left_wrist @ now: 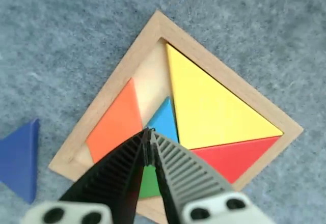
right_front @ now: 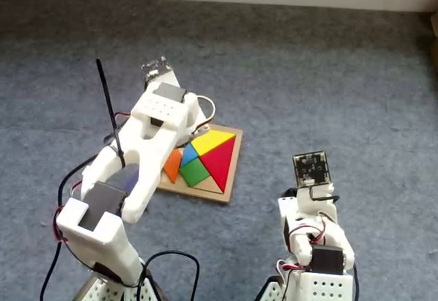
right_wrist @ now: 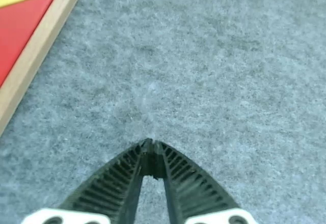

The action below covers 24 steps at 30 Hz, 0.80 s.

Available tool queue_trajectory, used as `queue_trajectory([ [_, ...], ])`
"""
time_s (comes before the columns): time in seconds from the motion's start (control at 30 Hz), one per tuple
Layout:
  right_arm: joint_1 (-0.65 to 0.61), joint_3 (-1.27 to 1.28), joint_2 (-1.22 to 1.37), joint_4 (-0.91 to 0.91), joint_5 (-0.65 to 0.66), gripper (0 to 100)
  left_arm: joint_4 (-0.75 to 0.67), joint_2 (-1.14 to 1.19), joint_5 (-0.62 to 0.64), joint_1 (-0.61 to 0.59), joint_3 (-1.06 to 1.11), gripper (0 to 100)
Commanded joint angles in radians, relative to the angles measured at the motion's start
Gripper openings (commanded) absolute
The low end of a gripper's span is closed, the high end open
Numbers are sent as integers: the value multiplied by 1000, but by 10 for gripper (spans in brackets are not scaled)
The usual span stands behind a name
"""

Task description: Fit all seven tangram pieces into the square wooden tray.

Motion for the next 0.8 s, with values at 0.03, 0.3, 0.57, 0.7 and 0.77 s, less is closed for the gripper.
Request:
queue_trajectory([
  [0.03, 13, 93, -13, 7, 12, 6, 83, -16, 8, 7, -44, 6],
  [0.3, 13, 93, -13, 7, 12, 6, 49, -4, 6, 5, 42, 5],
  [0.57, 13, 93, -13, 7, 12, 6, -313, -4, 3, -59, 214, 5],
  [0.7, 13, 93, -13, 7, 12, 6, -416, -4, 2, -73, 216, 6],
  [0.77, 13, 93, -13, 7, 12, 6, -473, -4, 2, -67, 214, 6],
])
